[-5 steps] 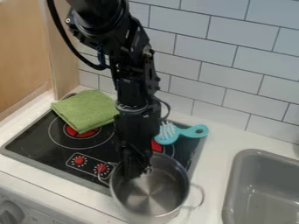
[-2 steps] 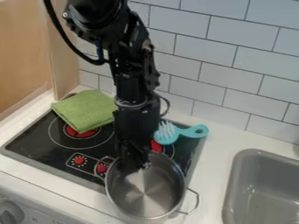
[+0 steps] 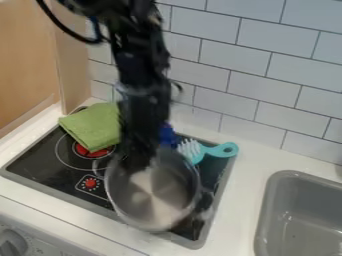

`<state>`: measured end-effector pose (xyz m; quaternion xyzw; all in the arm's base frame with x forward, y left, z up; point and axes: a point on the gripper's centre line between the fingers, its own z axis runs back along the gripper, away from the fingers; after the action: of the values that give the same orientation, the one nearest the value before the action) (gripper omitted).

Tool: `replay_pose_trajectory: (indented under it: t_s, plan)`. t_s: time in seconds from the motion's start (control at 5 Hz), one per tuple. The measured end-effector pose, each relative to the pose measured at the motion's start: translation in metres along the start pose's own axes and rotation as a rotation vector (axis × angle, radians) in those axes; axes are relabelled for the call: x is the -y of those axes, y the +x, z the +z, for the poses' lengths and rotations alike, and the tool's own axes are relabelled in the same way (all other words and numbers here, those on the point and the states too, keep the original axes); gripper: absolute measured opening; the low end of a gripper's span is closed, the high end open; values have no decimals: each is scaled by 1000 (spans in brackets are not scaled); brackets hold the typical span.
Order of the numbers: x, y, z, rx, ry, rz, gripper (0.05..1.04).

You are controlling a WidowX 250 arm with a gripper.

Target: Moves the silver pot to the other side of the burner

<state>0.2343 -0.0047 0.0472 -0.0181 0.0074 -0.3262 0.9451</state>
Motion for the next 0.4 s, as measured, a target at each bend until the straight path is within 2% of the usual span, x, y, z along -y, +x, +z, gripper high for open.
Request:
replay_pose_trajectory:
  t_s: [0.2, 0.4]
  plan:
    - [-17, -13, 14, 18, 16, 69, 55]
    - [-29, -22, 18, 26, 12, 131, 55]
